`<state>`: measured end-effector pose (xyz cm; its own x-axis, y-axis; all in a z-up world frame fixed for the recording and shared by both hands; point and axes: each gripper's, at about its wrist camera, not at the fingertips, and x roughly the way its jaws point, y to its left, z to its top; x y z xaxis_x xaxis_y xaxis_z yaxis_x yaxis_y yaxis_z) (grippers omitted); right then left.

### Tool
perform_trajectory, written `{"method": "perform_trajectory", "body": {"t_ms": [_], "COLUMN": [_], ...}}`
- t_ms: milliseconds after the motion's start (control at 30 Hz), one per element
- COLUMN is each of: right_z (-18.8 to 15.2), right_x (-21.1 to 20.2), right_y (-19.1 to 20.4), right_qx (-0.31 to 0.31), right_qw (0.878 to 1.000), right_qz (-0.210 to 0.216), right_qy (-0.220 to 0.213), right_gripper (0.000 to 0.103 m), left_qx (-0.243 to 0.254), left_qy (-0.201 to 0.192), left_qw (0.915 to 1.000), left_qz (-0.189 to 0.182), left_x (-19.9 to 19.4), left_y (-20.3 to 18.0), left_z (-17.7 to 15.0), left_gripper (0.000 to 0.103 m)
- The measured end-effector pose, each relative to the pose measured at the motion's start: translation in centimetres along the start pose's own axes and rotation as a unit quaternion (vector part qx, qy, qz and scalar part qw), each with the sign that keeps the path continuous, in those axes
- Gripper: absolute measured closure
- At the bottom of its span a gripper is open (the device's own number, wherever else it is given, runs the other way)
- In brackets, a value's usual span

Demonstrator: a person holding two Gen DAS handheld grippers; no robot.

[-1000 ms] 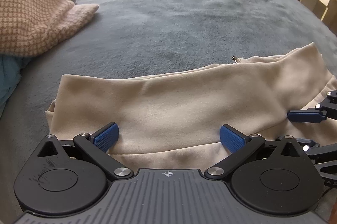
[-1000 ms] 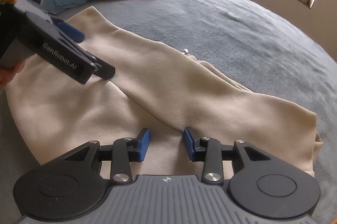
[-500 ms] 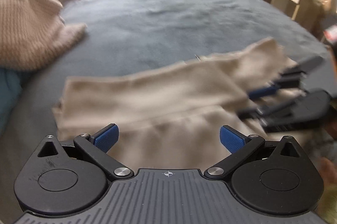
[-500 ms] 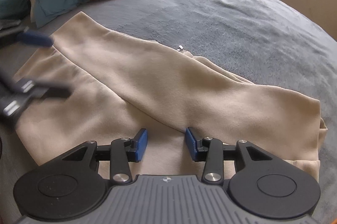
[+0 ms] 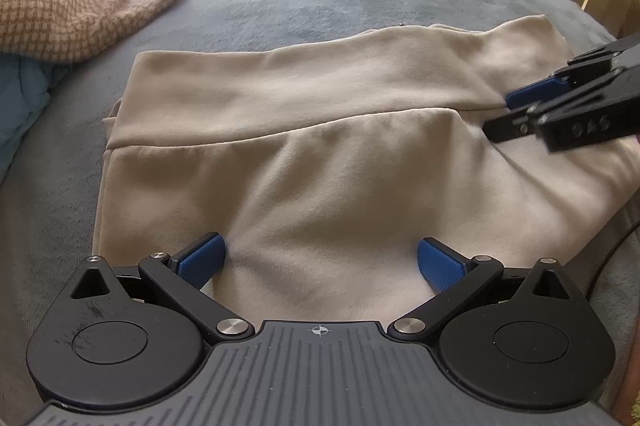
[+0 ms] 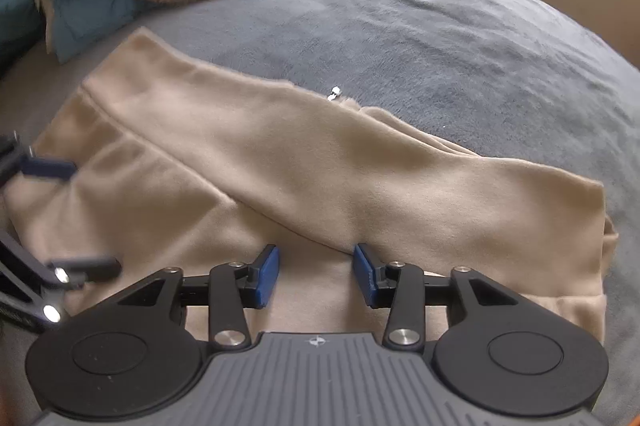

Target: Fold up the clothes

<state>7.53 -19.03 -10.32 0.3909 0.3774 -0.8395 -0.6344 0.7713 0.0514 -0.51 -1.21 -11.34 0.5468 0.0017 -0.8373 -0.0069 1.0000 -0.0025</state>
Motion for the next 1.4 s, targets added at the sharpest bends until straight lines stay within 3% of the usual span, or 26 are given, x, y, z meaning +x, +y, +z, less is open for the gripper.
{"method": "perform_trajectory", "body": {"t_ms": [67, 267, 400, 567, 1400], "right_z": [0.1, -0.1, -2.3, -2.7, -2.7], "right_x": [-0.8, -3.2, -0.9, -0.6, -0.6], "right_y": [-0.3, 1.5, 3.0, 2.5, 3.3], "right_qx": [0.022, -0.016, -0.050, -0.021, -0.016], "right_qw": [1.000, 0.997, 0.996, 0.997, 0.997], "right_qz": [0.016, 0.070, 0.049, 0.055, 0.039], "right_qy": [-0.008, 0.009, 0.060, 0.054, 0.061], "right_gripper": [0.056, 0.056, 0.050, 0.048, 0.048], "left_qx": [-0.003, -0.012, -0.017, -0.017, -0.020], "left_qy": [0.001, 0.006, 0.010, 0.011, 0.016], "left_qw": [1.0000, 0.9999, 0.9998, 0.9998, 0.9997], "left_qz": [-0.001, -0.004, -0.003, -0.004, -0.001], "left_x": [-0.2, -0.2, 0.0, 0.0, 0.0], "left_y": [0.2, 0.5, 0.6, 0.7, 0.6], "left_z": [-0.2, -0.2, 0.0, 0.0, 0.1], "left_gripper": [0.000, 0.000, 0.000, 0.000, 0.000]}}
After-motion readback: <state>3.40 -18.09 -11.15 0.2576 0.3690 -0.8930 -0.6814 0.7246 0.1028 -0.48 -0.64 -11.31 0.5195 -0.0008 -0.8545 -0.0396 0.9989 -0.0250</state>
